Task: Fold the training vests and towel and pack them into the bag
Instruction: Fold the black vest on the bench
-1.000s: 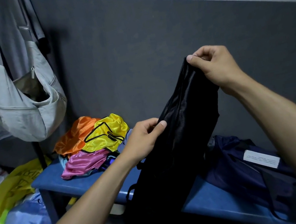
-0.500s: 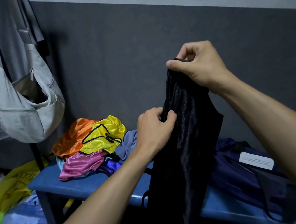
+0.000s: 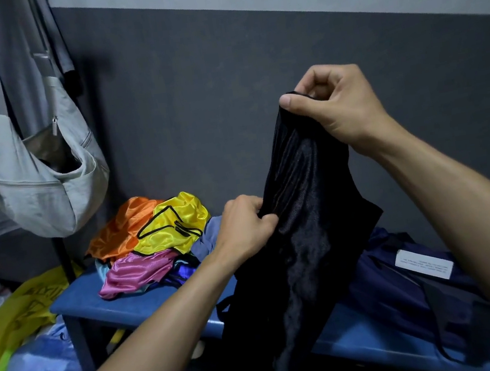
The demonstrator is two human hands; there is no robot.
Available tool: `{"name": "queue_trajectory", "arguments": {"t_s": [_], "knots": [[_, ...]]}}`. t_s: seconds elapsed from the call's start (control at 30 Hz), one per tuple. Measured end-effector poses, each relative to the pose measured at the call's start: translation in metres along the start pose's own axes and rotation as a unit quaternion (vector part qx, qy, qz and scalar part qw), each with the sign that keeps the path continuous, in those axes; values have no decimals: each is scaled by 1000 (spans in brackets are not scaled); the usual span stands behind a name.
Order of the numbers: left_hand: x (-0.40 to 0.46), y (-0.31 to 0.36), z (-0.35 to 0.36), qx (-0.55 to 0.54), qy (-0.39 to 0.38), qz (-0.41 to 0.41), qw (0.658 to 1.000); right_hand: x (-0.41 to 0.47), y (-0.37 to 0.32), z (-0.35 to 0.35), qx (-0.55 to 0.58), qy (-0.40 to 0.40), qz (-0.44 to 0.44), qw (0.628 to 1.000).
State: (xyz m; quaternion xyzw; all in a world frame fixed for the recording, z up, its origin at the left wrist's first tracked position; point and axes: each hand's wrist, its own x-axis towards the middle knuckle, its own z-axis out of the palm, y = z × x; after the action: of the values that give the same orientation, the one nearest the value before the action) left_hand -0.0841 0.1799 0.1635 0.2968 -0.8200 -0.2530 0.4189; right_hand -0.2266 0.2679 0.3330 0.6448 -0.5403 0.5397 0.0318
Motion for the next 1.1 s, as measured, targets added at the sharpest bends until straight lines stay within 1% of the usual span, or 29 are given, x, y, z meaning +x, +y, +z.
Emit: {"name": "queue_trajectory", "arguments": {"t_s": [0.2,0.27,0.33,0.4,0.47,0.57,0.6,0.67,0.73,0.77,0.83,0.9,1.0,1.1], "knots": [[-4,-30,4,-2,-66,-18,998,2,-3,-6,17,20,-17,999],[-7,-41,2,-16,-93,-23,995,3,2,-13,5,27,-21,999],[-9,-49,-5,-24,-119,-37,992,1,10,-18,-13,36,-12,999],[-7,-47,-25,-6,-131,-52,990,-4,23,-21,-20,58,5,998],[8,-36,-68,57,-124,-29,990,-10,39,-24,-9,98,34,995],[48,0,-156,180,-89,53,978,-19,68,-21,55,139,99,984],[61,17,-179,233,-83,85,965,-21,78,-18,77,148,119,979],[84,41,-191,347,-109,133,922,-25,96,-13,109,175,157,966],[94,35,-157,416,-164,174,878,-32,111,-14,126,206,193,951],[91,19,-129,430,-191,175,865,-37,118,-16,124,217,213,944],[79,-25,-73,435,-226,137,861,-52,134,-19,115,223,249,935],[61,-67,-27,398,-253,122,873,-68,158,-18,82,219,272,933],[41,-119,18,286,-281,94,911,-93,194,-5,27,193,293,936],[27,-164,42,159,-304,8,939,-119,229,10,13,203,326,923]]}}
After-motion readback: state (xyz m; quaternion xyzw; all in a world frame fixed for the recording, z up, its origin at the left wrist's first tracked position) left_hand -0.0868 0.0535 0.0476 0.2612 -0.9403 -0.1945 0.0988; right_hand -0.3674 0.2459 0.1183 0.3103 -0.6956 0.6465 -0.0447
